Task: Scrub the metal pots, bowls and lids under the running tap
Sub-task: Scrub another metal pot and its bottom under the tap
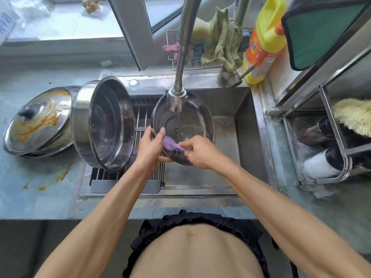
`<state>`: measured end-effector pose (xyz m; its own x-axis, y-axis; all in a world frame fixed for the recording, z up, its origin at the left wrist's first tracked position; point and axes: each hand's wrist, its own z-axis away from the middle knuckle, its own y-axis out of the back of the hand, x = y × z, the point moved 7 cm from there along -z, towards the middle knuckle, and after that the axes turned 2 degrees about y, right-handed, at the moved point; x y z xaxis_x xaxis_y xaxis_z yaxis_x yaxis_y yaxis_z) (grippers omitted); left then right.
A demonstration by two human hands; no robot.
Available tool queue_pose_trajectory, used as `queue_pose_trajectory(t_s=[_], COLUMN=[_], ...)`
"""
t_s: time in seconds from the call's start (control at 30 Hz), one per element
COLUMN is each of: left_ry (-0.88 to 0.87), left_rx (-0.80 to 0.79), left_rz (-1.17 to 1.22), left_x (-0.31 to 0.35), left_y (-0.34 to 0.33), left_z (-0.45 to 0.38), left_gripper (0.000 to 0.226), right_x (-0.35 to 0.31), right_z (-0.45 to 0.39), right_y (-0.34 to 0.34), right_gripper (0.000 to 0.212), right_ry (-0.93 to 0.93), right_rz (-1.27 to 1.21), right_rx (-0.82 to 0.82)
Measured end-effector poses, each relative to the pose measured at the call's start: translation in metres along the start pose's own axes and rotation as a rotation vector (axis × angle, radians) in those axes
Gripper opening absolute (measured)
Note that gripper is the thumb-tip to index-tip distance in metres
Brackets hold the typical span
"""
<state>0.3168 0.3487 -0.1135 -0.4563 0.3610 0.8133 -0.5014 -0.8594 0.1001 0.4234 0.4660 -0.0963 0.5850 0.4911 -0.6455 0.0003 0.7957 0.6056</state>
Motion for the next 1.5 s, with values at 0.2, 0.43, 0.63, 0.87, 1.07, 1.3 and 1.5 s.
queue_pose_trajectory(t_s=[0.2, 0.43, 0.63, 0.87, 1.07, 1.3, 1.5], left_ry=[-0.005, -0.072, 0.034, -0.037, -0.031, -0.059, -0.046], left_rx=[-0.098, 0.011, 0.001, 0.062, 0.076, 0.015, -0.013], left_rz=[-0.153, -0.168, -0.17, -0.15, -0.23, -0.333, -0.311], left_x=[-0.004, 0.011, -0.01, 0.011, 0.013, 0.012, 0.021], left_y=[0.0, 0.011, -0.002, 0.006, 0.005, 0.0, 0.013], left_z=[0.01, 0.007, 0.006, 0.015, 0.002, -0.003, -0.006], left_gripper=[0.026, 0.036, 0.023, 0.024, 0.021, 0.029, 0.029], right_x=[0.006, 0.043, 0.002, 0.022, 0.025, 0.009, 0.052], right_z=[-0.02, 0.001, 0.013, -0.021, 0.005, -0.003, -0.007], right_y=[0.038, 0.054, 0.005, 0.049, 0.028, 0.029, 0.046], right_gripper=[0.056, 0.04, 0.035, 0.037, 0.014, 0.039, 0.034], right_ry=[0.114, -0.145, 0.046, -0.077, -0.058, 0.096, -0.084], right_rz=[0.329, 0.571, 0.27, 0.454, 0.394, 0.385, 0.359], right_rx=[0.167, 0.024, -0.13, 0.087, -0.101, -0.064, 0.028])
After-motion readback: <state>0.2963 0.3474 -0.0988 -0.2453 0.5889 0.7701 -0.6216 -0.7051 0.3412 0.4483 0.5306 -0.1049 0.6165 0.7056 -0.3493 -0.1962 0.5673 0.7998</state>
